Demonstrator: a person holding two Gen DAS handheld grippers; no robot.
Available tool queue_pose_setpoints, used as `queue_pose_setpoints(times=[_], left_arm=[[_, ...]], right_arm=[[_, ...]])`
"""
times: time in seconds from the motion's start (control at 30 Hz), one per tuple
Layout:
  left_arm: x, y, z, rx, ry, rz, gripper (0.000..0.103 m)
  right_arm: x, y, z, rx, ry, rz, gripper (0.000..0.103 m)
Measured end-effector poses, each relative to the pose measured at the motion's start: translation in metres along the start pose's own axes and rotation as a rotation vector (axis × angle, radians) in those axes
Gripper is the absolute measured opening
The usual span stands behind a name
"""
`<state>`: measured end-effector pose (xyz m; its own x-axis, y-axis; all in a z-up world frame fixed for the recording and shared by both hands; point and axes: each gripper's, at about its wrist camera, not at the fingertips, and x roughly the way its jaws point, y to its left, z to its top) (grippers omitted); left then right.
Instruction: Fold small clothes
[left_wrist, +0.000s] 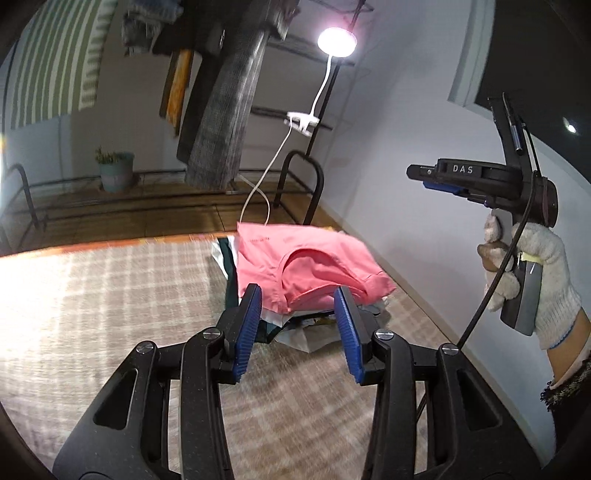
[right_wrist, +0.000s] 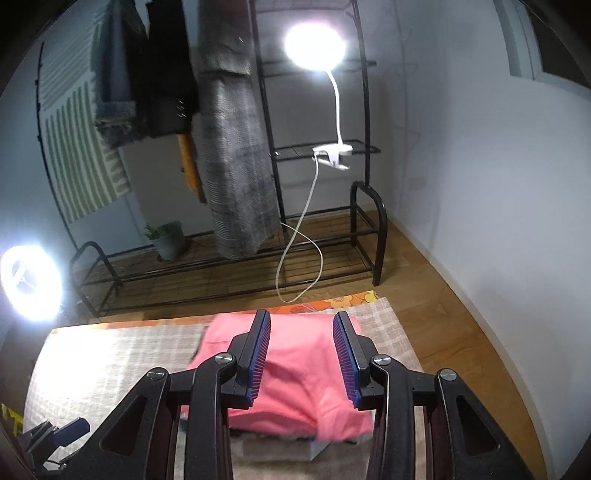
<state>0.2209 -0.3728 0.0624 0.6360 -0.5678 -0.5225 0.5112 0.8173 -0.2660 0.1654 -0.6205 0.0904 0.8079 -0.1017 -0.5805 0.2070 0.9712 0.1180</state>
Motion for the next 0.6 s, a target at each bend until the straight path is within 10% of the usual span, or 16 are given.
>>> queue_pose_setpoints(times=[0.3, 0.6], left_arm=[[-0.097, 0.005, -0.017, 0.071, -0.077, -0.019, 0.066], [-0.157, 0.024, -0.054, 0.099, -0.076, -0.008, 0.083]], right_arm=[[-0.092, 0.062, -0.034, -0.031, -0.046, -0.018, 0.038], [-0.145, 0.116, -0.098, -0.052, -0.065, -0.057, 0.066]])
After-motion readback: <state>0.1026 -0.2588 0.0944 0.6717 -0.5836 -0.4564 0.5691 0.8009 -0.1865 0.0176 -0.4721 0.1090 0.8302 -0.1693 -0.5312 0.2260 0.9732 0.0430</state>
